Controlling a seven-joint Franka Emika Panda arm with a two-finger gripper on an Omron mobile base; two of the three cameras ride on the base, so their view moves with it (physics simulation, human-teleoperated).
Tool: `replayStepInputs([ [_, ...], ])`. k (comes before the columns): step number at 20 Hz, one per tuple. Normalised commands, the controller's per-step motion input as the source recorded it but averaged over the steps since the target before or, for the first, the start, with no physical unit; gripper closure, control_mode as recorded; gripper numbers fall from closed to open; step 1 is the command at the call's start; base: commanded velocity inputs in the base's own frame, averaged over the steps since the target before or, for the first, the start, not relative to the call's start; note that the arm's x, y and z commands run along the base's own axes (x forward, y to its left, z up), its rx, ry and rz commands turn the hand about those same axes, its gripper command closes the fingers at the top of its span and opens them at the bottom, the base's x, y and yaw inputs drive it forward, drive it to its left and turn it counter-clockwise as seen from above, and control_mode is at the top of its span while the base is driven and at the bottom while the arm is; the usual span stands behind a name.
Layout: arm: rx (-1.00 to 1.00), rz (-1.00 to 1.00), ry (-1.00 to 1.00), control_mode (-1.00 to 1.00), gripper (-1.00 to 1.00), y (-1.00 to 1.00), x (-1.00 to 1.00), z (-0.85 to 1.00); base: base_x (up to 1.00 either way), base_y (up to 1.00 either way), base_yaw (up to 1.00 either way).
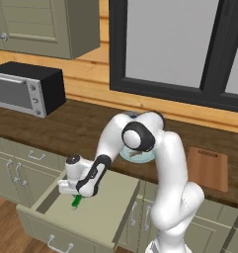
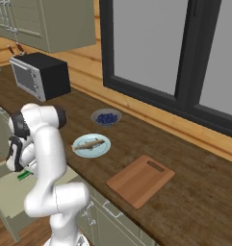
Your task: Pick up the knife from the drawer and place it on the cutting board. Then place the meat from the plate to the cutting board.
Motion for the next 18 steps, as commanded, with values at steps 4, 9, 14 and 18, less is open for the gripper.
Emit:
replayStepInputs([
  [4, 0.0, 0.0, 0.0, -1.0, 1.0, 0.07, -0.86, 1.0, 0.0, 0.0, 0.0],
  [9, -0.02, -0.01, -0.04, -1.0, 1.0, 0.05, -0.71, 1.0, 0.0, 0.0, 0.0],
  [14, 0.0, 0.0, -0.09, -1.0, 1.0, -0.36, -0.4, 0.95, 0.0, 0.0, 0.0],
  [18, 0.0, 0.0, 0.11, -1.0, 1.0, -0.95, 0.0, 0.69, 0.0, 0.0, 0.0],
])
